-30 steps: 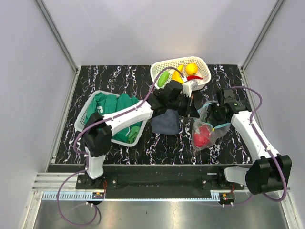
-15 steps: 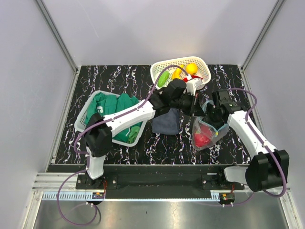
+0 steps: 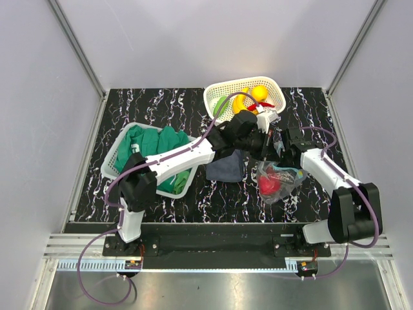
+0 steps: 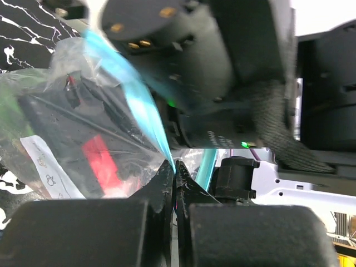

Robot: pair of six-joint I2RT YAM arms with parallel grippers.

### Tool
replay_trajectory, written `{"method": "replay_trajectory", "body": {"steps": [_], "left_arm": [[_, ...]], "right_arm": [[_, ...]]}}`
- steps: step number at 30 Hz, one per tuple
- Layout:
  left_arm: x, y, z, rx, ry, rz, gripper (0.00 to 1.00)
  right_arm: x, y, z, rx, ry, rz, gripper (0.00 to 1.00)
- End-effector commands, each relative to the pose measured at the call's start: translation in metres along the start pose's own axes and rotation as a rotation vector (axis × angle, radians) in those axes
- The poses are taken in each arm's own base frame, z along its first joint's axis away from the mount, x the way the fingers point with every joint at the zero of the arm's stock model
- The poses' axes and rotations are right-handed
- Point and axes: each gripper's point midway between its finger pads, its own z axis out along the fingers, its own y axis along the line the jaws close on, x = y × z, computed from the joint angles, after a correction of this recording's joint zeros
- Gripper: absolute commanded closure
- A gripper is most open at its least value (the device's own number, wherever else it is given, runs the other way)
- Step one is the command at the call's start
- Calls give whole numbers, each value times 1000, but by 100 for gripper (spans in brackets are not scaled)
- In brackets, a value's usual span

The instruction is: Open the zip-top bag and remove the fake food

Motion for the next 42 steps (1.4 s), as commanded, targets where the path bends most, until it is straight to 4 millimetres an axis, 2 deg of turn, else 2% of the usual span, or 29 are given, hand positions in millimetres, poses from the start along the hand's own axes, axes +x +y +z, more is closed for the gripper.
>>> {"method": "replay_trajectory", "body": {"steps": [1, 4, 9, 11, 12, 13, 14, 15, 16, 17, 18, 19, 20, 21, 22, 23, 24, 25, 27, 29, 30, 32, 36, 37, 38, 39, 40, 41, 42], "left_arm": [[-12, -22, -2, 60, -28, 32, 100], [-11, -21, -4, 52, -30, 39, 100], [-12, -18, -8, 33, -39, 59, 100], [-14, -16, -9, 30, -40, 58, 100], [-15, -15, -10, 28, -42, 67, 100], [-16, -13, -12, 22, -41, 66, 96], [-19, -11, -15, 16, -48, 68, 90], [-22, -9, -18, 12, -54, 77, 75], [-22, -8, -23, 6, -59, 83, 68], [-27, -4, -29, -4, -72, 87, 62], [-31, -2, -33, -14, -85, 105, 57], [-34, -6, -41, -14, -99, 118, 50], [-36, -1, -46, -29, -106, 123, 46], [-39, 1, -51, -47, -121, 140, 44], [-42, -3, -60, -51, -136, 155, 24], [-41, -1, -63, -60, -139, 163, 16], [-43, 2, -67, -83, -153, 187, 14], [-47, -4, -78, -92, -180, 208, 13], [-42, 9, -83, -142, -196, 230, 10], [-46, 6, -95, -163, -246, 262, 7], [-36, 21, -95, -203, -243, 266, 7], [-39, 15, -102, -197, -295, 300, 7], [-5, 24, -85, -169, -222, 353, 7], [8, 21, -77, -162, -200, 374, 6], [14, 26, -74, -188, -197, 402, 4], [13, 20, -69, -179, -227, 427, 1], [32, 21, -62, -177, -205, 444, 1], [32, 25, -60, -216, -239, 474, 1], [26, 16, -59, -203, -311, 509, 1]], "right_arm": [[7, -10, 35, 52, 39, -23, 3], [5, -14, 44, 80, 50, -34, 1], [0, -11, 41, 70, 32, -37, 0], [1, -10, 41, 62, 40, -43, 6], [0, -9, 39, 55, 32, -42, 12], [0, -8, 37, 47, 28, -41, 25], [-2, -6, 33, 38, 15, -40, 29], [-5, -3, 25, 22, -9, -40, 33], [-8, -1, 19, 10, -26, -36, 41], [-10, 1, 14, 2, -42, -36, 58], [-16, 5, 3, -19, -71, -34, 70], [-18, 7, -3, -29, -85, -31, 77], [-25, 12, -11, -48, -104, -28, 89], [-27, 13, -19, -67, -113, -19, 93], [-31, 15, -24, -79, -118, -11, 96], [-39, 19, -34, -100, -138, -6, 97], [-43, 18, -41, -114, -138, 10, 98], [-46, 19, -46, -120, -145, 11, 99], [-55, 24, -62, -143, -168, 13, 100], [-66, 26, -75, -156, -191, 16, 100], [-66, 27, -79, -165, -182, 17, 100], [-72, 32, -92, -190, -197, 14, 100], [-70, 40, -112, -231, -192, 14, 100], [-70, 43, -116, -249, -191, 16, 100], [-71, 45, -122, -271, -194, 22, 100], [-68, 49, -126, -299, -178, 30, 100], [-68, 52, -128, -311, -174, 33, 100], [-68, 54, -134, -327, -178, 36, 100], [-66, 58, -137, -350, -172, 40, 100]]}}
